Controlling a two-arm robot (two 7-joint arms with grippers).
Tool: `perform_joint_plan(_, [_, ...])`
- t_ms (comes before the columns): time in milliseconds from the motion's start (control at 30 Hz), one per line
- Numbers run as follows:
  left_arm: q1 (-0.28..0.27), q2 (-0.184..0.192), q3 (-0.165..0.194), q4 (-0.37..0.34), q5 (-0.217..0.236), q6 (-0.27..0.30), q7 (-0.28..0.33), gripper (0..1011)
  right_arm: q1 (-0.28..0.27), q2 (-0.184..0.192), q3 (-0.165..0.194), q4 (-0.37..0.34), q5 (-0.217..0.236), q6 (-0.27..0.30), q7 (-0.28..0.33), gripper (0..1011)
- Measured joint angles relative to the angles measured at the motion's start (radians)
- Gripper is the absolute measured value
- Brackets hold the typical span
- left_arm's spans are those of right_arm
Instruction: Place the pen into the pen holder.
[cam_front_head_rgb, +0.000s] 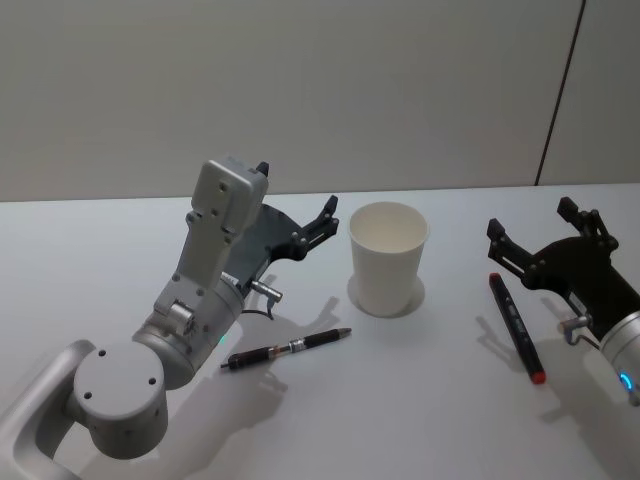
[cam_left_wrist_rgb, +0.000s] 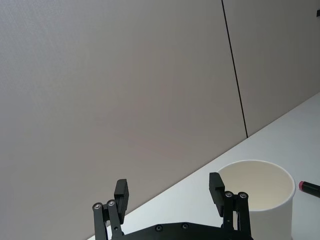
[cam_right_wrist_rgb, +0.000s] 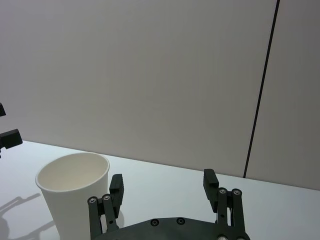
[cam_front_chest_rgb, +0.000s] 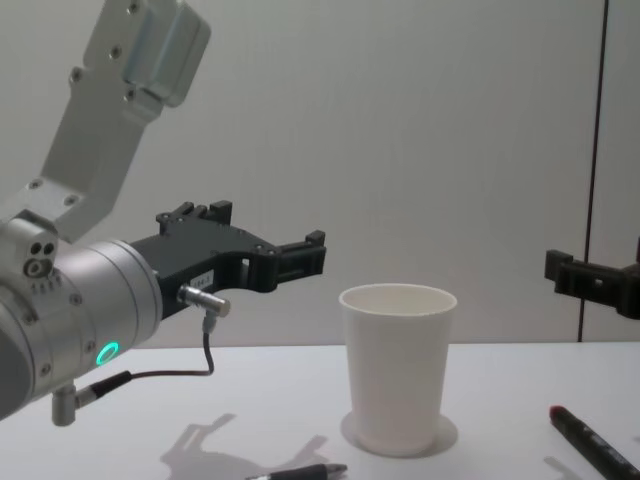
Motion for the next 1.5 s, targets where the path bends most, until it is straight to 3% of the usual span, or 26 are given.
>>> perform_joint_plan(1167, [0.001, -0.001, -0.002, 0.0, -0.001, -0.001, -0.003, 1001, 0.0, 0.0, 0.0, 0.0, 0.0, 0.0, 0.0, 1002])
perform_joint_plan(1500, [0.007, 0.008, -0.011, -0.002, -0.011, -0.01, -0.03, 1001, 0.0, 0.0, 0.0, 0.0, 0.0, 0.0, 0.0, 1001])
